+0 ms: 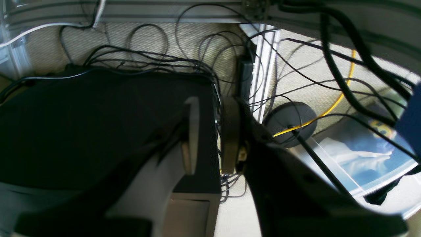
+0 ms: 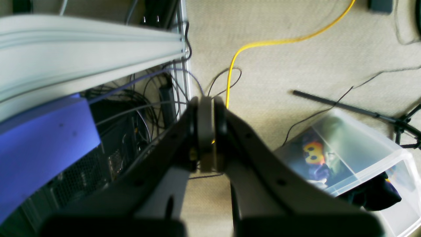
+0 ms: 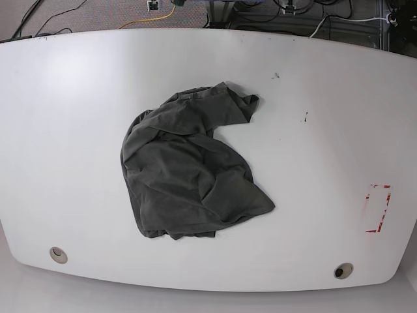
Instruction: Layout the t-shirt on the table in an organized manner, then fold the t-shirt properly
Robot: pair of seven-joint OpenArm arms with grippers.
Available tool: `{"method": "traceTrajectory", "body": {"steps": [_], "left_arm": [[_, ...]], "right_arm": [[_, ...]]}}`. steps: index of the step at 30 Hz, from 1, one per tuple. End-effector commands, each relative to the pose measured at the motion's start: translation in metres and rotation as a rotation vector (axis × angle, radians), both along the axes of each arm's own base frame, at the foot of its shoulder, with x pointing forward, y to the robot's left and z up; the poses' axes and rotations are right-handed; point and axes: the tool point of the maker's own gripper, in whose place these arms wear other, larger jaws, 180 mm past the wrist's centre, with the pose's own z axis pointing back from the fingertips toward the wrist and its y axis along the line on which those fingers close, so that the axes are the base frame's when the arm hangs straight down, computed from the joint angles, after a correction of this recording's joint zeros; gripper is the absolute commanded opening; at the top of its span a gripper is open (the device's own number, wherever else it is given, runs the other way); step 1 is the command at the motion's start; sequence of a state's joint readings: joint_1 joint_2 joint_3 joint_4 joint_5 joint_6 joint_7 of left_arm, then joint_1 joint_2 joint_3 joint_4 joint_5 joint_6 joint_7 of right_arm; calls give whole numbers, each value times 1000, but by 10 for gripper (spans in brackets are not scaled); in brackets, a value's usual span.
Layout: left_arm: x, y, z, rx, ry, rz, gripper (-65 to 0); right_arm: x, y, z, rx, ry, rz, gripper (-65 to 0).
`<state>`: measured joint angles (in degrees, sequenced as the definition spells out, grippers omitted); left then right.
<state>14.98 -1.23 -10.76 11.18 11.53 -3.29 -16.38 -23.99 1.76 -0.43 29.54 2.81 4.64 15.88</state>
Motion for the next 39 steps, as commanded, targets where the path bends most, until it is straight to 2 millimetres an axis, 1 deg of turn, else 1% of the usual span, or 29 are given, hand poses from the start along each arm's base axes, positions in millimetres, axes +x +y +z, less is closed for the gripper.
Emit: {"method": "traceTrajectory", "body": {"steps": [1, 6, 9, 12, 13, 15, 20, 21, 27, 32, 39], "left_arm": [[-6, 13, 4, 30, -15, -10, -543], [-12, 19, 10, 46, -38, -18, -543], [-15, 22, 14, 54, -51, -24, -543], [-24, 25, 20, 62, -57, -31, -543], [-27, 26, 22, 66, -60, -34, -543], [-26, 29, 27, 72, -80, -41, -543], [-30, 34, 43, 90, -123, -62, -543], [-33, 36, 48, 95, -130, -68, -543], [-34, 39, 68, 111, -177, -91, -543], [-41, 42, 94, 125, -217, -121, -543], [-38, 44, 133, 143, -286, -159, -543]], "right_arm": [[-9, -1, 6, -1, -10, -1, -644], [-18, 0, 18, 1, -32, -4, -644], [-18, 0, 26, 3, -55, -3, -644], [-21, 1, 35, 5, -75, -1, -644], [-21, 1, 38, 4, -85, -3, -644], [-22, 1, 44, 5, -96, -2, -644], [-22, 2, 61, 7, -135, -2, -645], [-23, 2, 66, 8, -144, -1, -645], [-22, 4, 87, 11, -184, 0, -645], [-25, 6, 109, 14, -214, 6, -645], [-29, 6, 143, 17, -252, 10, -645]]}}
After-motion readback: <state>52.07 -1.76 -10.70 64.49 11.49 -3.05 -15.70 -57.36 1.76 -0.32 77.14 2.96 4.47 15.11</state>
